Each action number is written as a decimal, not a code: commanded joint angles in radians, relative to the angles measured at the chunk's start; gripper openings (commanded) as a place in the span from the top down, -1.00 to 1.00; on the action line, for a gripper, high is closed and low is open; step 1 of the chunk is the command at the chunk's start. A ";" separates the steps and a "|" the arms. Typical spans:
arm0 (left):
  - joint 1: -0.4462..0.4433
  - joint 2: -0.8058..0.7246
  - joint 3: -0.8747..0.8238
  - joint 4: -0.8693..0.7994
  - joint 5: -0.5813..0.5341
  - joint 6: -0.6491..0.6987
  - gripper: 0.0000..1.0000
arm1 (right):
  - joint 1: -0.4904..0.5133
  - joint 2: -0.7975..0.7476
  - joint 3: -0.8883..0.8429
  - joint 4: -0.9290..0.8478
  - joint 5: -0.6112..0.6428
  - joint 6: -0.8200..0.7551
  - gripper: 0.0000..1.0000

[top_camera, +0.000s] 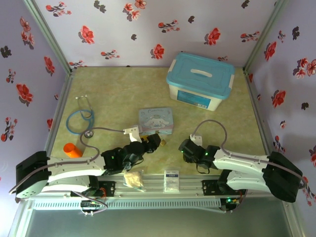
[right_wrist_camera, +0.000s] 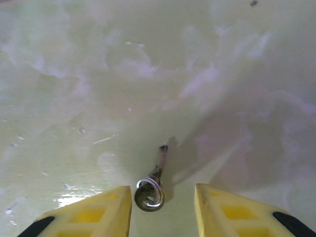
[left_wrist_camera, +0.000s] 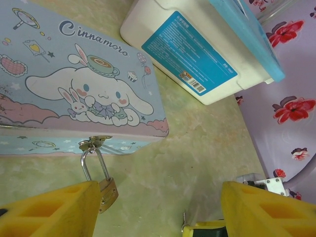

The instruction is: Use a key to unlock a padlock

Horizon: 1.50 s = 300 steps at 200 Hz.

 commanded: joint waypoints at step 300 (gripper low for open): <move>0.048 0.090 0.039 0.426 0.225 -0.065 -0.66 | 0.008 -0.549 -0.057 0.655 -0.362 -0.279 1.00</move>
